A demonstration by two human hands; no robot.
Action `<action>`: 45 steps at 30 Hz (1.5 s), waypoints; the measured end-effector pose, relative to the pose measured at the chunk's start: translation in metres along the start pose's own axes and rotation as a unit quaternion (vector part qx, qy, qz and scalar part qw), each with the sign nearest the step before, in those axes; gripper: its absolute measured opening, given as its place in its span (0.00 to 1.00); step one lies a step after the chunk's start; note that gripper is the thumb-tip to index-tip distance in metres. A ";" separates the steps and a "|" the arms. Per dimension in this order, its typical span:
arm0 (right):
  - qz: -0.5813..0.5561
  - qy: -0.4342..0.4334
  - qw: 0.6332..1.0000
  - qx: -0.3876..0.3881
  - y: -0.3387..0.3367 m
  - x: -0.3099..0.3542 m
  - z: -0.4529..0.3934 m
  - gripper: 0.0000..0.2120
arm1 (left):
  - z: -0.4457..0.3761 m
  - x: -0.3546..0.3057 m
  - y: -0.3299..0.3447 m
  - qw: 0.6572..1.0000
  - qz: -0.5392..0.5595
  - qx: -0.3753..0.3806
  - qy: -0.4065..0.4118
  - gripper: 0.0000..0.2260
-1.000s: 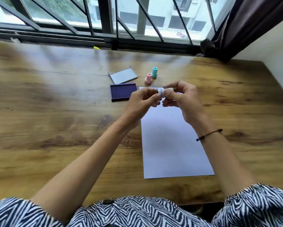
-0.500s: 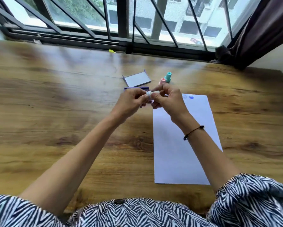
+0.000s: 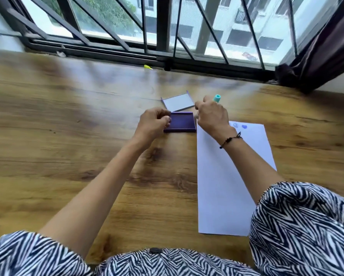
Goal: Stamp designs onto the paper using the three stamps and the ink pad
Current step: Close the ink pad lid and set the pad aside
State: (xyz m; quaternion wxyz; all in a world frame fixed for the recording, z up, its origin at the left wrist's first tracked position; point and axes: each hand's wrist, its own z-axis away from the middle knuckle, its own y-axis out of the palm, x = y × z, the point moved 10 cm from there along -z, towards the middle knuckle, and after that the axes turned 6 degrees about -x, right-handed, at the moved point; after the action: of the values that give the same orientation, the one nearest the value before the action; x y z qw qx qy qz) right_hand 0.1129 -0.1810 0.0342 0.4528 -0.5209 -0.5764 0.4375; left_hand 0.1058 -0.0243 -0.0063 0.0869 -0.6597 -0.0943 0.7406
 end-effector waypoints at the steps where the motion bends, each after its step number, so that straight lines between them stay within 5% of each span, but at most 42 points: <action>1: 0.005 -0.003 1.000 0.008 0.000 0.000 -0.001 0.12 | 0.001 0.000 0.002 1.000 0.000 0.001 0.001 0.09; 7: -0.026 -0.001 0.998 -0.064 -0.030 0.014 -0.019 0.12 | -0.003 -0.004 0.001 1.000 0.026 -0.011 0.002 0.08; 16: 0.019 0.095 0.981 0.166 0.035 0.039 -0.065 0.41 | -0.009 0.004 -0.016 0.997 0.052 -0.054 0.005 0.12; 20: 0.000 0.097 0.982 0.160 0.042 0.047 -0.067 0.40 | -0.009 0.000 -0.025 0.995 0.077 -0.057 0.020 0.15; 23: -0.129 0.081 0.979 0.138 0.030 0.058 -0.072 0.38 | -0.011 -0.006 -0.031 0.996 0.052 -0.068 0.029 0.12; 25: -0.344 0.110 0.924 0.121 0.013 0.060 -0.071 0.33 | -0.012 -0.021 -0.042 0.993 -0.011 -0.087 0.084 0.13; 27: -0.556 0.133 0.808 0.145 -0.003 0.064 -0.061 0.24 | -0.010 -0.051 -0.046 0.974 -0.083 -0.071 0.198 0.22; 29: -0.673 0.120 0.689 0.239 -0.004 0.071 -0.041 0.20 | -0.005 -0.077 -0.039 0.934 -0.168 -0.022 0.314 0.32; 31: -0.717 0.097 0.615 0.313 -0.004 0.076 -0.019 0.24 | -0.001 -0.091 -0.030 0.880 -0.257 0.027 0.398 0.41; 35: -0.747 0.067 0.557 0.357 0.000 0.081 0.011 0.35 | 0.007 -0.097 -0.006 0.777 -0.382 0.118 0.486 0.48; 40: -0.812 0.074 0.478 0.326 -0.003 0.081 0.022 0.32 | 0.030 -0.111 0.007 0.672 -0.439 0.132 0.581 0.50; 42: -0.828 0.086 0.453 0.320 -0.003 0.080 0.026 0.34 | 0.042 -0.120 0.011 0.643 -0.432 0.146 0.615 0.45; 45: -0.820 0.086 0.470 0.314 -0.007 0.077 0.033 0.36 | 0.048 -0.130 0.015 0.629 -0.434 0.162 0.624 0.43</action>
State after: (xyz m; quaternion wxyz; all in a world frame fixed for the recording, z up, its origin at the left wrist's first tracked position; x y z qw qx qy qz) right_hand 0.0757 -0.1055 0.0394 0.7849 0.3325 -0.5219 -0.0298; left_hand 0.0725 -0.0731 0.1198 0.5413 -0.8226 -0.1713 0.0316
